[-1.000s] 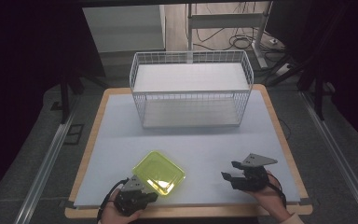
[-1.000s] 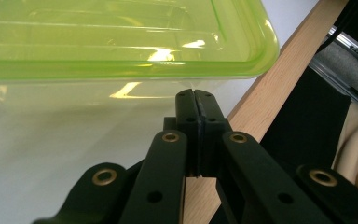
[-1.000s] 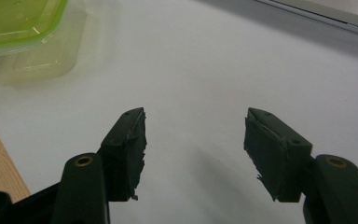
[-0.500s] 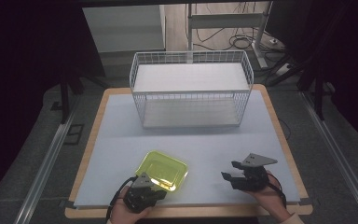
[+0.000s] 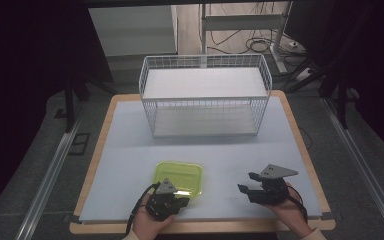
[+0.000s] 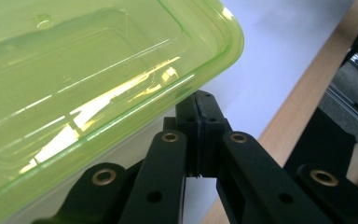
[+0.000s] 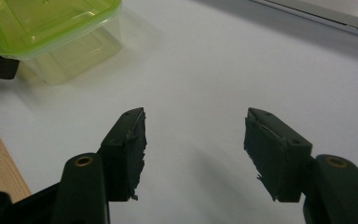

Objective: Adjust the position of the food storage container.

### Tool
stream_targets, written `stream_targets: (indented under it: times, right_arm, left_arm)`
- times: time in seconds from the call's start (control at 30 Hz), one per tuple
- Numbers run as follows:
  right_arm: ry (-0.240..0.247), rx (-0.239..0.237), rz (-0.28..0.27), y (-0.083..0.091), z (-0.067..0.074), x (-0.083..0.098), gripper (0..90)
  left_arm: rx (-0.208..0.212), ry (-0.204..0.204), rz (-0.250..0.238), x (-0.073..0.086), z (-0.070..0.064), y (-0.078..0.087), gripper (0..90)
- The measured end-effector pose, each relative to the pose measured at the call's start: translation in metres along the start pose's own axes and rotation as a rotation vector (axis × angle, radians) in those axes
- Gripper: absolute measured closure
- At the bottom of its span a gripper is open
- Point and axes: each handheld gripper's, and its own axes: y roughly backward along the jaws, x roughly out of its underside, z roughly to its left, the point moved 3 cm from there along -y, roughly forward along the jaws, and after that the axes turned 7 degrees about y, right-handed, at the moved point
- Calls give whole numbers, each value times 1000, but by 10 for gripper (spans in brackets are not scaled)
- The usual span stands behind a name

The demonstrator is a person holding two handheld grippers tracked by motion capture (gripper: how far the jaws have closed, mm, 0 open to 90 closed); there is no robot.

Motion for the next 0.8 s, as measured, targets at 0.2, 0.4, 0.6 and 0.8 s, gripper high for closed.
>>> stream_targets:
  times: [0.2, 0.4, 0.6, 0.8]
  right_arm:
    - [-1, 1, 0, 0, 0, 0, 389]
    - [1, -1, 1, 0, 0, 0, 389]
    - [-4, 6, -5, 3, -1, 0, 388]
    - [-7, 12, -6, 4, -3, 0, 387]
  left_arm:
    - [-8, -3, -6, -4, -3, -5, 895]
    - [11, -4, -6, -4, -6, -4, 892]
    - [64, 17, -123, -3, -7, 44, 893]
    - [7, 92, -246, -13, 28, 86, 894]
